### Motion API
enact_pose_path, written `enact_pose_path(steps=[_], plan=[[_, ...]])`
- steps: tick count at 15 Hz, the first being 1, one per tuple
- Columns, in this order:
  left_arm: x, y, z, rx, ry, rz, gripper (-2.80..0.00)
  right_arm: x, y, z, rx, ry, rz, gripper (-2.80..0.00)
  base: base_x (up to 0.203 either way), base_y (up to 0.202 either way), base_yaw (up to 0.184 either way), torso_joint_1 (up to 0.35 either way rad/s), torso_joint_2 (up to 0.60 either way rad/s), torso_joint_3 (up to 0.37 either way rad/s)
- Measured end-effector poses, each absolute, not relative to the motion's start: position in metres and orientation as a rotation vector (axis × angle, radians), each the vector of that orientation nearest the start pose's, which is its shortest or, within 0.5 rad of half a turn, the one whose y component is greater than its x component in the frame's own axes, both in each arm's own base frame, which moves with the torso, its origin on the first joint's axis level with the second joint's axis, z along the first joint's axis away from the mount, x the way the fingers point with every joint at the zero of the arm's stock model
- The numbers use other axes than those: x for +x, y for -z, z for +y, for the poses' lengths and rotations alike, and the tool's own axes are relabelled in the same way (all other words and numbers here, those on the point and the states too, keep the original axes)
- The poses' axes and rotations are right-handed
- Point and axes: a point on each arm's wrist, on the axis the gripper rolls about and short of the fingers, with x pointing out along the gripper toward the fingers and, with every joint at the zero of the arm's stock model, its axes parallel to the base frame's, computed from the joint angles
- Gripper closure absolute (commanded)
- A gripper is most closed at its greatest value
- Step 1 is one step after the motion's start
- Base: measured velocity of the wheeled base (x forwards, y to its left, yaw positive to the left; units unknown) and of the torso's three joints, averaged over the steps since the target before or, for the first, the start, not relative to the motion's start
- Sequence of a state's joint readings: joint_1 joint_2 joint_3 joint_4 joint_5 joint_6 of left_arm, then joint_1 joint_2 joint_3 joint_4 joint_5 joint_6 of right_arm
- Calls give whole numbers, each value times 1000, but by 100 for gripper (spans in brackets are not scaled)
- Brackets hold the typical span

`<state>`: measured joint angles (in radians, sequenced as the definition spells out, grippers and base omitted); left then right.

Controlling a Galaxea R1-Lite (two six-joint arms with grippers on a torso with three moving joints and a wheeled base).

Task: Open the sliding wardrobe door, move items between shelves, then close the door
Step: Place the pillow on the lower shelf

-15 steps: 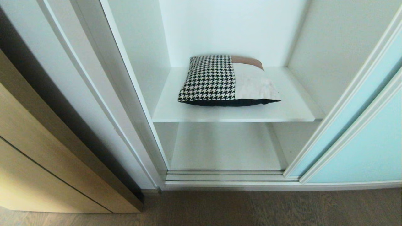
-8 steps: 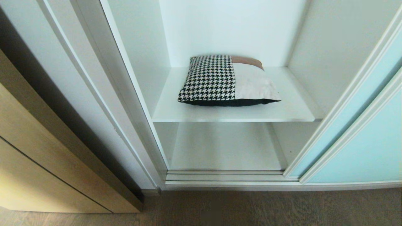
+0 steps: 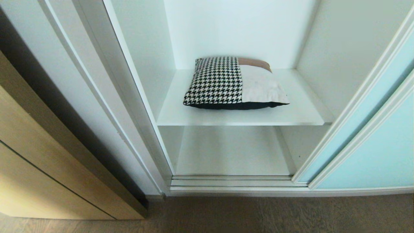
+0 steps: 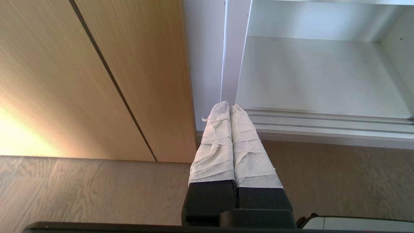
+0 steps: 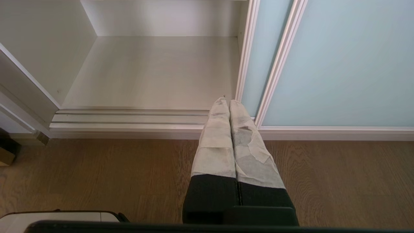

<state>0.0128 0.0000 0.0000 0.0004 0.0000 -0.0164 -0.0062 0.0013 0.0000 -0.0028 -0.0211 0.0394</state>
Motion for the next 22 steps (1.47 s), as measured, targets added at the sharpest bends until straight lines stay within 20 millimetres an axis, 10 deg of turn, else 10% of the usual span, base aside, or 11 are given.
enact_pose_path(steps=[22], plan=[[-23,-76,0,-16,-13,1,0,-23,-76,0,40,27,-2,0,0,0,0,0,0,0]])
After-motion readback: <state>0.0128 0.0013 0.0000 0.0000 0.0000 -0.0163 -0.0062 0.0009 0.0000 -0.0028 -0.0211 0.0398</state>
